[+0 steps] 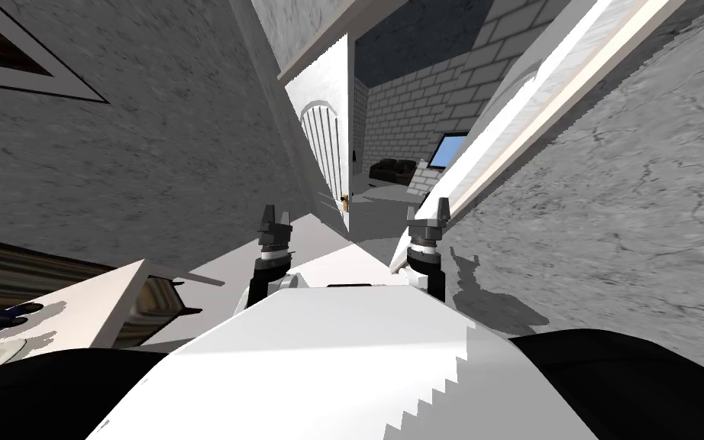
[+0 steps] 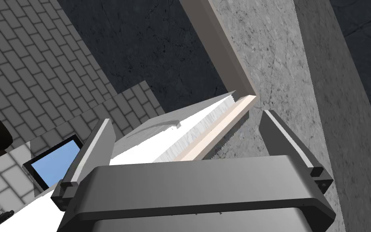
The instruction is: Push the door open
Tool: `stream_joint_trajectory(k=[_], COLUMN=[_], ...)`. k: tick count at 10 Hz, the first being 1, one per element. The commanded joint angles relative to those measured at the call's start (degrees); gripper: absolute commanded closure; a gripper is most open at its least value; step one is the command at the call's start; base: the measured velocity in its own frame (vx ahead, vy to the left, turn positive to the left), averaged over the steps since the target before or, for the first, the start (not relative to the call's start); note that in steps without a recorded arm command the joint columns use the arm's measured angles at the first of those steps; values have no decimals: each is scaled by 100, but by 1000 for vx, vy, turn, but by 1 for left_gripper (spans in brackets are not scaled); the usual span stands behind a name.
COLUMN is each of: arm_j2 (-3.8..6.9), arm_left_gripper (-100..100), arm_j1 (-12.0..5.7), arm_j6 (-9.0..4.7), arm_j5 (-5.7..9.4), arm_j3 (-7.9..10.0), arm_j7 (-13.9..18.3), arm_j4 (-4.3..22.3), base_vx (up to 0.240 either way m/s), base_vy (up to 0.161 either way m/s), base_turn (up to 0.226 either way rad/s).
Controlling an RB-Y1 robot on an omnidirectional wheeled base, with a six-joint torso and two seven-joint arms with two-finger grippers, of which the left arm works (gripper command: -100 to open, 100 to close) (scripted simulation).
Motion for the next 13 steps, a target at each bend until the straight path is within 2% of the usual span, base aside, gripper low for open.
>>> stream_joint_trajectory(k=[1,7,13], arm_j2=[44,192,288], arm_left_gripper=[-100,-100,-100], arm_j1=[-94,-507,-862], arm_j6=[32,172,292], arm_j5=[8,41,69], arm_j3=[-58,-311,-528], arm_j7=[25,132,225], arm_j4=[189,1012,1721], base_vx=[94,175,89], base_vy=[51,79,68], base_turn=[-88,-98,-77])
